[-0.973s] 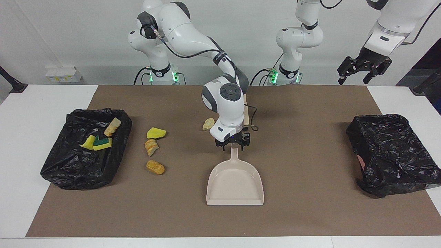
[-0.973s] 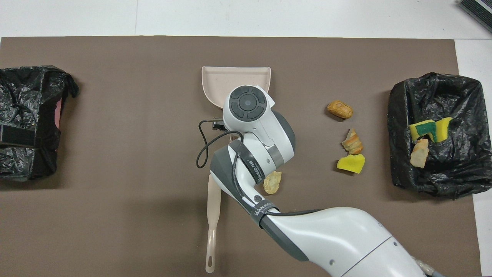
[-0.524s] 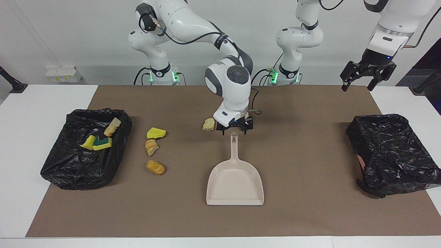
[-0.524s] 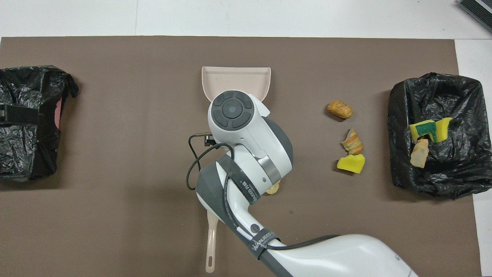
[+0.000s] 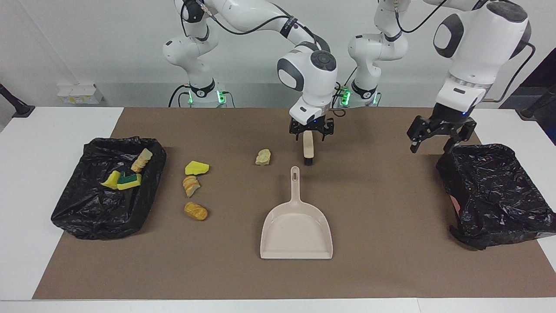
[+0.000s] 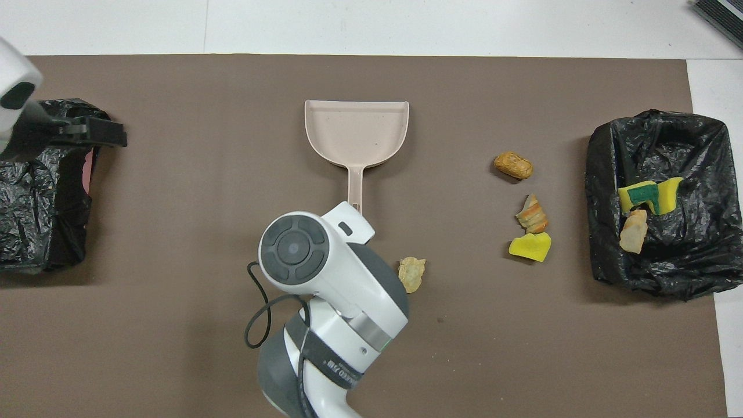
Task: Sweep and dump trash in bin
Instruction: 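Release the dustpan and withdraw the right gripper while the left gripper reaches, then grasp the dustpan handle with the left gripper while the right gripper grasps the brush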
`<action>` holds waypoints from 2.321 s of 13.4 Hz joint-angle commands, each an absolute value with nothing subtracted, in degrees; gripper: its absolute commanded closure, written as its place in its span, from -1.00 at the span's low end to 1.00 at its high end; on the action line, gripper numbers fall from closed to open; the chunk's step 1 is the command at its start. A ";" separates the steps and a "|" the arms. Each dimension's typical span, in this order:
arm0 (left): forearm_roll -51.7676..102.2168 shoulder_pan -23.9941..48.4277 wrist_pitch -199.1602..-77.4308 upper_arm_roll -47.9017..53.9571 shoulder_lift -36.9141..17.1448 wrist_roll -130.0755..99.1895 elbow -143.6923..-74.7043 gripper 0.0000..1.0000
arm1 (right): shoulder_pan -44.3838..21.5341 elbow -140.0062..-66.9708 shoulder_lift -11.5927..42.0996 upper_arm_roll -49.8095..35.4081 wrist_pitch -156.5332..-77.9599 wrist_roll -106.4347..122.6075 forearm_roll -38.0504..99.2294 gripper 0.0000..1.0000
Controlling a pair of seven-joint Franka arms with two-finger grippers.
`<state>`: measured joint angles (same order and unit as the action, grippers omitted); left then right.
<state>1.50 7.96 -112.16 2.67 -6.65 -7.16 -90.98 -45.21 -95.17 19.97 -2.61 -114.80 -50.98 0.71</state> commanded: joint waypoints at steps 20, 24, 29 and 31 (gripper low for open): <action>5.89 29.96 -124.97 2.46 -26.45 -25.75 -90.08 -1.00 | -52.29 -116.89 10.55 -3.16 -123.74 -54.67 11.87 -0.24; 6.33 31.90 -128.50 2.55 -26.98 -26.28 -92.98 -1.00 | -52.38 -117.25 10.90 -3.16 -125.16 -53.44 11.87 0.27; 6.33 32.34 -125.87 2.55 -26.63 -26.28 -93.26 -0.24 | -52.21 -116.11 10.73 -3.08 -121.22 -54.23 11.87 1.00; 6.42 32.17 -123.75 2.55 -26.37 -26.37 -92.29 0.70 | -51.68 -116.54 8.19 -3.08 -116.48 -53.79 11.87 1.00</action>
<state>5.79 31.70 -125.82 3.32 -27.49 -25.78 -92.50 -52.29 -115.34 11.62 -3.04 -120.14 -55.38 10.29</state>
